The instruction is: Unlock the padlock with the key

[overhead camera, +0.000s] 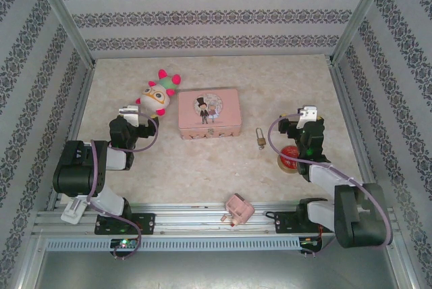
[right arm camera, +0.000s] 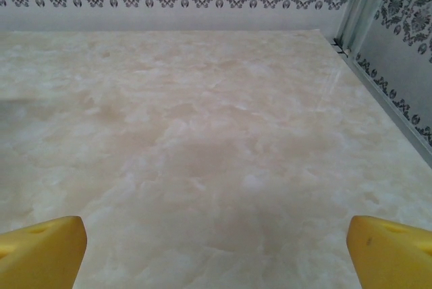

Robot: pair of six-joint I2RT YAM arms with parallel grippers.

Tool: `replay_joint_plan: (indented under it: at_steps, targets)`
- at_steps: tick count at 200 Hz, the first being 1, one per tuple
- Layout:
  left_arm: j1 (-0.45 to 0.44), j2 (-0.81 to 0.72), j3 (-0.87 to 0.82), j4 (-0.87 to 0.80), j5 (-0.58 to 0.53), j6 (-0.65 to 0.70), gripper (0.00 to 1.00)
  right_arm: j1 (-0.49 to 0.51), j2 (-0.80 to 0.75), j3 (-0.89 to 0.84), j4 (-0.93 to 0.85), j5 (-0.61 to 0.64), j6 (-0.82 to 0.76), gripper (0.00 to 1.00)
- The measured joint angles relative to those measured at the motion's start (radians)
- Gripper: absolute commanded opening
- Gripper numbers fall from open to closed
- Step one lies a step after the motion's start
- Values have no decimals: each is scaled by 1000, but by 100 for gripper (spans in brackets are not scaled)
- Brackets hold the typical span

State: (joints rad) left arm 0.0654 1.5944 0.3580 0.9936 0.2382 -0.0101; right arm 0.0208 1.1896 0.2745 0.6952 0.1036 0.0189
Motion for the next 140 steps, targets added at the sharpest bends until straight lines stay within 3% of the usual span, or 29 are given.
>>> replay_joint_plan:
  at_steps: [79,110,140]
  targets:
    - [0,0,0,0,31,3,99,-52,338,-1,287,-98,44,98]
    - [0,0,0,0,31,3,99,-51,345,37,265,-106,51,98]
    - [0,0,0,0,31,3,99,-51,345,70,266,-194,32,98]
